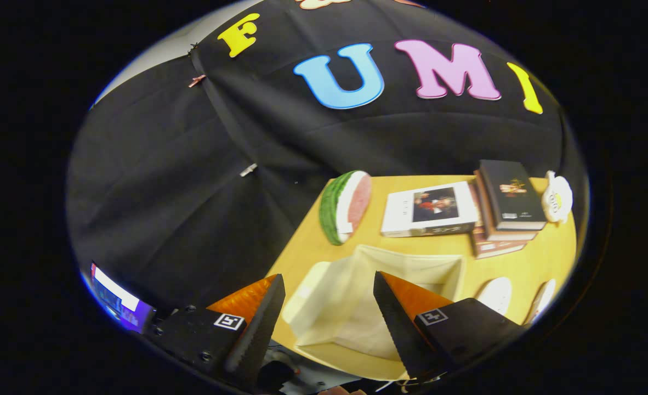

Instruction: Open the storage box then place both shoes into the box .Put the left shoe in first, then the right shoe, with the right side of both shoes facing outward in a uniform manner.

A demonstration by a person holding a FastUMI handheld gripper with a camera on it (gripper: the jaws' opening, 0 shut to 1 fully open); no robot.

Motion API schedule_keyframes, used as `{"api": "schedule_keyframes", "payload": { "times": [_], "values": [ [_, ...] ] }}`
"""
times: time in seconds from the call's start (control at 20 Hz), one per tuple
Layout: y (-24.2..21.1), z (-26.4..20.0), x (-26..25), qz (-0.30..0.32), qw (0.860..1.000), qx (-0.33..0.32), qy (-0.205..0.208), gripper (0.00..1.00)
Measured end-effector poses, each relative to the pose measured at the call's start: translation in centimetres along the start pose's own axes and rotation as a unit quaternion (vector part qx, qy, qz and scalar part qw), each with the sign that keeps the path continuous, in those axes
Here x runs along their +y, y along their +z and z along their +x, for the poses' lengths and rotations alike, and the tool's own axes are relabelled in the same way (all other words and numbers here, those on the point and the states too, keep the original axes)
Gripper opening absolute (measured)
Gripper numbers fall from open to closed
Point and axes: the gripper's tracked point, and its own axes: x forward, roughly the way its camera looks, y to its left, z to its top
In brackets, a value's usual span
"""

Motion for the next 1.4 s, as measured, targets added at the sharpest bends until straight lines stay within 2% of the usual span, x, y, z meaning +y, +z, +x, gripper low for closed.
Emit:
{"api": "schedule_keyframes", "payload": {
  "times": [0.1, 0.2, 0.45, 0.65, 0.8, 1.15, 1.4],
  "values": [
    [-0.6, -2.3, -5.8, -0.007, 0.998, -0.009, -0.059, 0.98],
    [-2.2, -3.5, -9.8, 0.004, 0.995, -0.005, -0.097, 0.98],
    [-7.4, -6.4, -19.4, 0.038, 0.986, 0.036, -0.159, 0.98],
    [-11.2, -7.4, -25.0, 0.053, 0.978, 0.07, -0.187, 0.99],
    [-13.8, -6.7, -28.1, 0.071, 0.974, 0.096, -0.192, 0.99],
    [-20.1, -2.9, -31.6, 0.098, 0.967, 0.173, -0.162, 0.99],
    [-21.5, 0.2, -32.6, 0.144, 0.961, 0.195, -0.133, 0.99]
  ]
}}
